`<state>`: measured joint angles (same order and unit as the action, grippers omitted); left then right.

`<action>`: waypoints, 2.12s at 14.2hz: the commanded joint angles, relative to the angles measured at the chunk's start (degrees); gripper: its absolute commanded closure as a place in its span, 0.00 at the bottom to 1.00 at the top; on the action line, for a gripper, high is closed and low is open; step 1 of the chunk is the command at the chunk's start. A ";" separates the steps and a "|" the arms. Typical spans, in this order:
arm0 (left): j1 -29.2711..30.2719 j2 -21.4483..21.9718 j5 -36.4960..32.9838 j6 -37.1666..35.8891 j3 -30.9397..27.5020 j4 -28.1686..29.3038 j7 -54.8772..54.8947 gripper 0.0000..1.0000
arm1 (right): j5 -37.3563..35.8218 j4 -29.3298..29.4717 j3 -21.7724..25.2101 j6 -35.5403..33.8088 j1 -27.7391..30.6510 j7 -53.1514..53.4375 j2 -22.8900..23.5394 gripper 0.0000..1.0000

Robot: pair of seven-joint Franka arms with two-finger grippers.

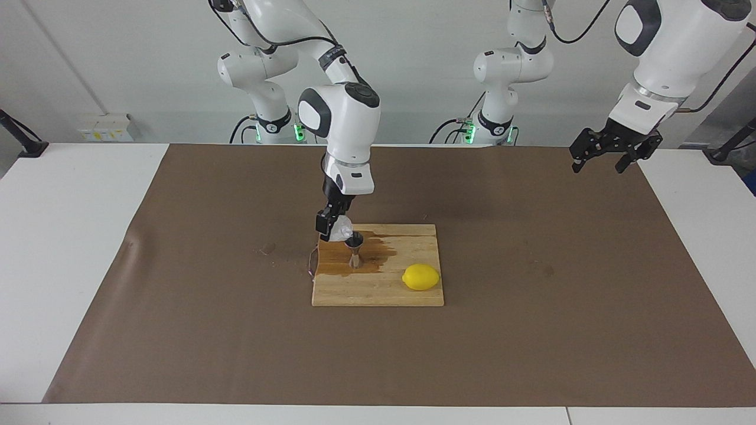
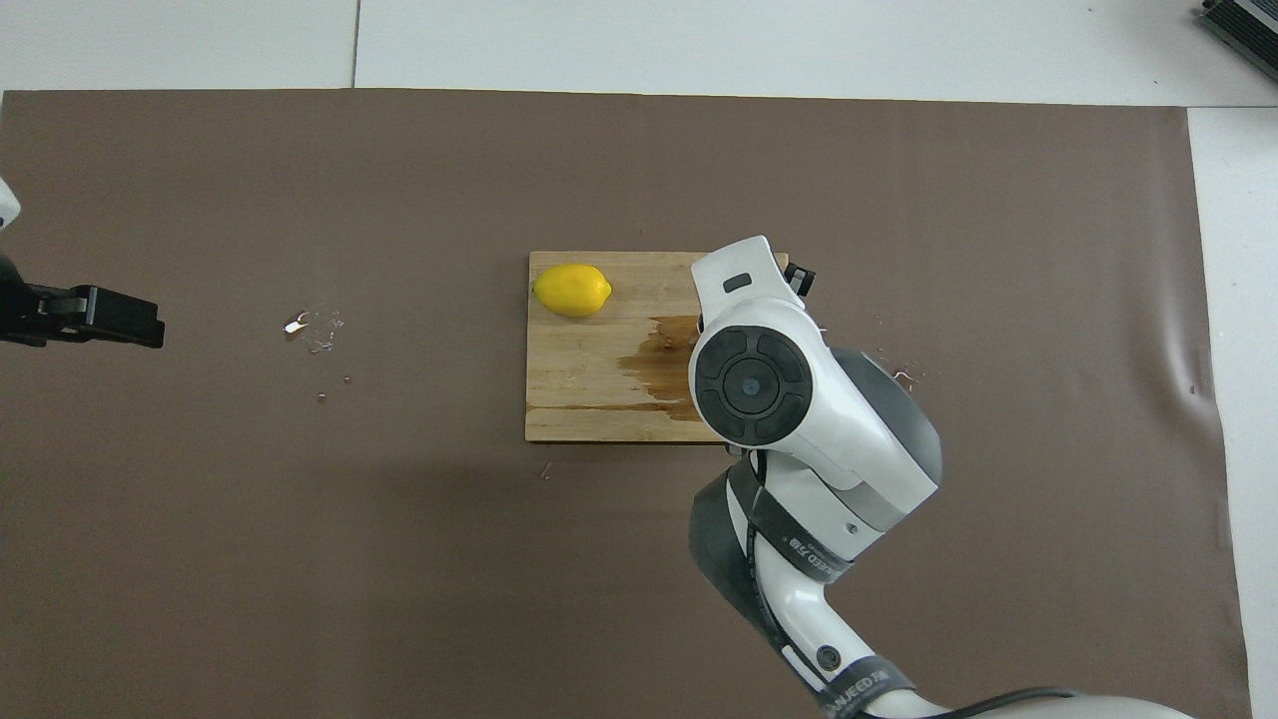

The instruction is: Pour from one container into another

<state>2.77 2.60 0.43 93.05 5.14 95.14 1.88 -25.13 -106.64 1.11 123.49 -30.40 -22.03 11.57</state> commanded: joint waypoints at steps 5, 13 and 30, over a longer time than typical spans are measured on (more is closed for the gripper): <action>1.45 0.30 0.89 -0.32 0.57 -0.04 -0.04 0.00 | -3.87 0.91 -0.23 -1.59 -0.80 1.46 0.30 0.75; 1.80 0.30 0.89 -0.32 0.48 0.04 -0.03 0.00 | -3.78 0.99 -0.23 -1.50 -0.89 1.55 0.30 0.75; 1.80 0.30 0.89 -0.32 0.48 -0.04 0.05 0.00 | 9.20 -0.68 -0.32 3.95 1.92 -12.31 -3.21 0.75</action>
<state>3.83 2.60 0.58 93.03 5.15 95.14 1.87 -19.62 -105.98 1.23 126.33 -30.13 -29.25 10.60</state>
